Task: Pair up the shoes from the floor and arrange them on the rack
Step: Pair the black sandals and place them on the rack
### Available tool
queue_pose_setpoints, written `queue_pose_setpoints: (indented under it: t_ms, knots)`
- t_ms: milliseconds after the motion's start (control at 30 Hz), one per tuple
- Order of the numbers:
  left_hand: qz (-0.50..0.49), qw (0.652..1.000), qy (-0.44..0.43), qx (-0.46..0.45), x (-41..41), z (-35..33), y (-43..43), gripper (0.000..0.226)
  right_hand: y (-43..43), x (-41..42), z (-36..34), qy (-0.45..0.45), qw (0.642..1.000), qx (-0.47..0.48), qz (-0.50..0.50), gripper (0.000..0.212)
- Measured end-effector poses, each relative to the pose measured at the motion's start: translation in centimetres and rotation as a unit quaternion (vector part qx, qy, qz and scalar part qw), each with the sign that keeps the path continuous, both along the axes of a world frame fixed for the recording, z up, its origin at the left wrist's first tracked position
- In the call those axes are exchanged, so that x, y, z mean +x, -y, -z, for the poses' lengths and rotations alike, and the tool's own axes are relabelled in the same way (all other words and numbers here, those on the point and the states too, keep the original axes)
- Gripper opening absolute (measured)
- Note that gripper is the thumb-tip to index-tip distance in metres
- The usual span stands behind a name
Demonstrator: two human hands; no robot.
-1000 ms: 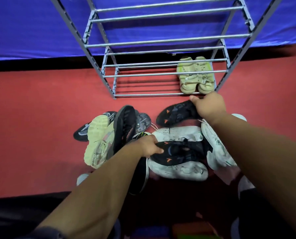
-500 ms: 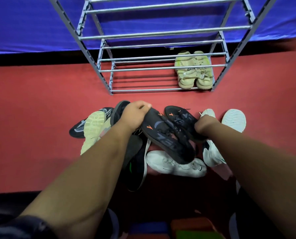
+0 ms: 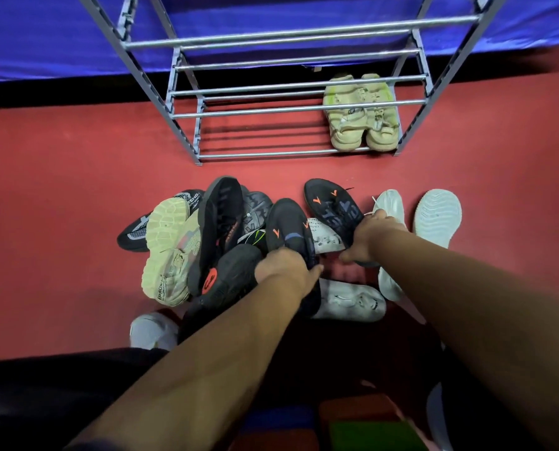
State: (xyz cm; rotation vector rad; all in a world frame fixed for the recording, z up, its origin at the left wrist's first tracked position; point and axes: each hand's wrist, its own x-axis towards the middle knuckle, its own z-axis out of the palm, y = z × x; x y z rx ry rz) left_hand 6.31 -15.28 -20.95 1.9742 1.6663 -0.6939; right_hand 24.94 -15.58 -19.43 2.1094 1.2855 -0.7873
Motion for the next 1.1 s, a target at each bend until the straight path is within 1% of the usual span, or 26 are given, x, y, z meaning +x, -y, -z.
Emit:
queue_pose_setpoints:
  t_ms: [100,167,233,300,367,433,500,567,633,700,767,833,900,1000,1067,1100]
  knots:
    - [-0.107,0.994,-0.008,-0.027,0.9,1.0,1.9,0.109,0.5,-0.4,-0.2,0.014,1.000,0.013,0.010,0.124]
    - [-0.143,0.989,-0.003,-0.032,1.4,1.8,2.8,0.113,0.9,-0.6,0.3,0.020,0.999,0.033,0.012,0.119]
    - [-0.142,0.990,0.005,-0.020,1.3,2.5,3.2,0.109,1.3,-0.8,1.1,0.019,0.998,0.055,0.023,0.103]
    - [-0.147,0.989,0.022,-0.022,1.1,2.7,3.5,0.101,1.5,-1.0,1.4,0.012,0.996,0.081,0.046,0.095]
    - [-0.171,0.984,0.047,-0.026,1.1,2.4,3.5,0.095,1.6,-0.9,1.4,0.004,0.994,0.094,0.058,0.096]
    - [-0.185,0.980,0.065,-0.020,1.0,1.9,3.0,0.095,1.6,-0.7,1.2,0.000,0.993,0.102,0.058,0.105]
    - [-0.160,0.984,0.077,-0.009,0.7,1.5,2.4,0.100,1.2,-0.5,0.8,-0.003,0.992,0.112,0.052,0.112]
    - [-0.111,0.991,0.068,-0.024,0.3,1.0,2.4,0.118,0.7,-0.3,0.3,-0.018,0.991,0.111,0.065,0.117]
    - [-0.099,0.993,0.052,-0.037,0.1,0.9,2.9,0.137,0.5,-0.4,-0.2,-0.029,0.993,0.091,0.065,0.121]
    - [-0.108,0.993,0.028,-0.041,0.3,1.1,3.8,0.150,0.7,-0.6,-0.4,-0.033,0.994,0.083,0.062,0.114]
    - [-0.096,0.995,0.013,-0.017,0.3,1.8,4.8,0.160,1.1,-0.9,-0.2,-0.045,0.993,0.085,0.067,0.108]
    - [-0.070,0.997,0.009,0.026,0.1,2.9,5.5,0.162,1.5,-1.2,0.2,-0.060,0.992,0.081,0.072,0.107]
    - [-0.066,0.997,0.010,0.046,0.2,3.6,5.6,0.159,1.8,-1.5,0.5,-0.078,0.991,0.076,0.076,0.104]
    - [-0.100,0.995,0.012,0.021,0.8,3.1,5.1,0.150,1.8,-1.9,0.3,-0.093,0.987,0.096,0.088,0.097]
    - [-0.108,0.994,0.022,-0.006,1.0,2.6,4.9,0.148,1.6,-2.0,0.4,-0.091,0.987,0.109,0.078,0.099]
    - [-0.104,0.994,0.025,-0.017,0.9,2.5,4.9,0.147,1.6,-2.0,0.4,-0.097,0.986,0.105,0.087,0.104]
